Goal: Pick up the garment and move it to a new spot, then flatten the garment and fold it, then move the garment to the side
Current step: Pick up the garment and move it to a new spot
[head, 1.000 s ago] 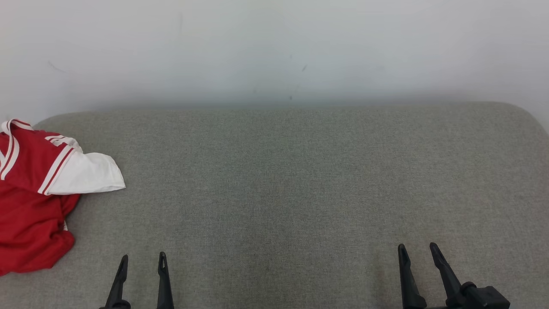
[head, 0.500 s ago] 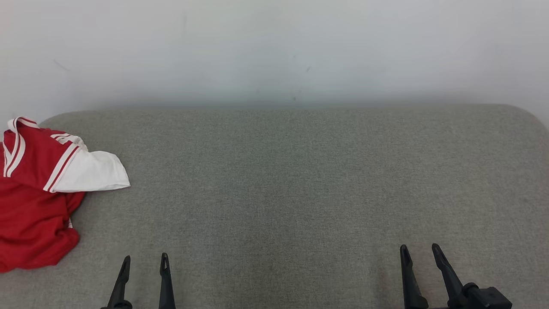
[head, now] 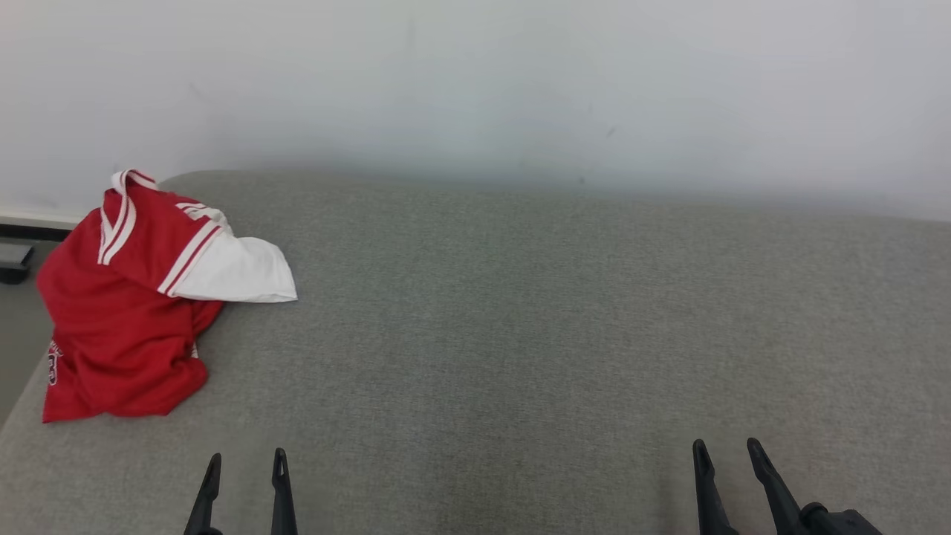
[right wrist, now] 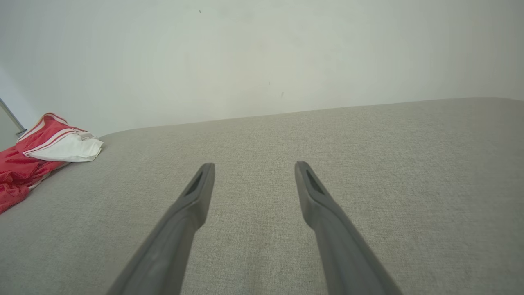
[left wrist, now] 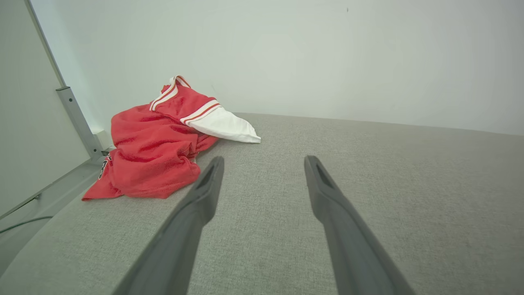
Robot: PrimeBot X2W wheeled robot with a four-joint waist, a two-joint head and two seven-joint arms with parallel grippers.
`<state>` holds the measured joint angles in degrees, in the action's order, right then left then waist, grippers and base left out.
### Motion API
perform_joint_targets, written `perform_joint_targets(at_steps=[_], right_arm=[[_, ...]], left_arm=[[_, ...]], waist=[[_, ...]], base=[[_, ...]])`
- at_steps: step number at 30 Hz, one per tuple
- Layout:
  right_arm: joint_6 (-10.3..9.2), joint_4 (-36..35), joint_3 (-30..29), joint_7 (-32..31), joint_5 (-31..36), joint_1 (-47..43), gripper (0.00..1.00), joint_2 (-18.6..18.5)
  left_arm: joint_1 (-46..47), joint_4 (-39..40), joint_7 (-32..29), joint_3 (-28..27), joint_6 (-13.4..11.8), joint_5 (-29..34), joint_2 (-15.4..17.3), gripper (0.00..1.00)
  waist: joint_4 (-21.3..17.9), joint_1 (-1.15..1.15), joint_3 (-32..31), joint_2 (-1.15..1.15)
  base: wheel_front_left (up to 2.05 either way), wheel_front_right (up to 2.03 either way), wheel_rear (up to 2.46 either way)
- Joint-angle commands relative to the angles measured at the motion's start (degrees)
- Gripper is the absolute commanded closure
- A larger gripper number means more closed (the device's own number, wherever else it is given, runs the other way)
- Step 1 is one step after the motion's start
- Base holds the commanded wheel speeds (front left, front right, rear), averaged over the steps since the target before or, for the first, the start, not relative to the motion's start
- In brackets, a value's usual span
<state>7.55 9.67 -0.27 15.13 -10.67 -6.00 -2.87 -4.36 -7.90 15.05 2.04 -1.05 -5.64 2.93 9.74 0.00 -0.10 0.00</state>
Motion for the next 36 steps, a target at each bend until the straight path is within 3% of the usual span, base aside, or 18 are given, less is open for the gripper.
perform_joint_targets(at_steps=[1, 22, 36], right_arm=[[-0.12, -0.1, 0.1, 0.0, -0.4, -0.5, 0.00, 0.0], [-0.12, 0.3, 0.5, 0.0, -1.1, -1.5, 0.00, 0.0], [-0.12, 1.2, 3.0, 0.0, -0.1, 1.0, 0.00, 0.0]], left_arm=[[-0.4, -0.1, 0.2, -0.1, -0.1, 0.3, -0.1, 0.00], [-1.5, -0.7, 0.2, -1.5, 0.4, 0.8, -0.1, 0.00], [-2.7, 1.1, 0.2, -3.3, -1.4, -0.6, -0.1, 0.00]], waist=[[3.2, 0.00, -0.4, 0.00], [18.4, 0.00, -1.4, 0.00], [19.7, 0.00, 0.1, 0.00]], base=[[0.00, 0.00, 0.00], [0.00, 0.00, 0.00], [0.00, 0.00, 0.00]])
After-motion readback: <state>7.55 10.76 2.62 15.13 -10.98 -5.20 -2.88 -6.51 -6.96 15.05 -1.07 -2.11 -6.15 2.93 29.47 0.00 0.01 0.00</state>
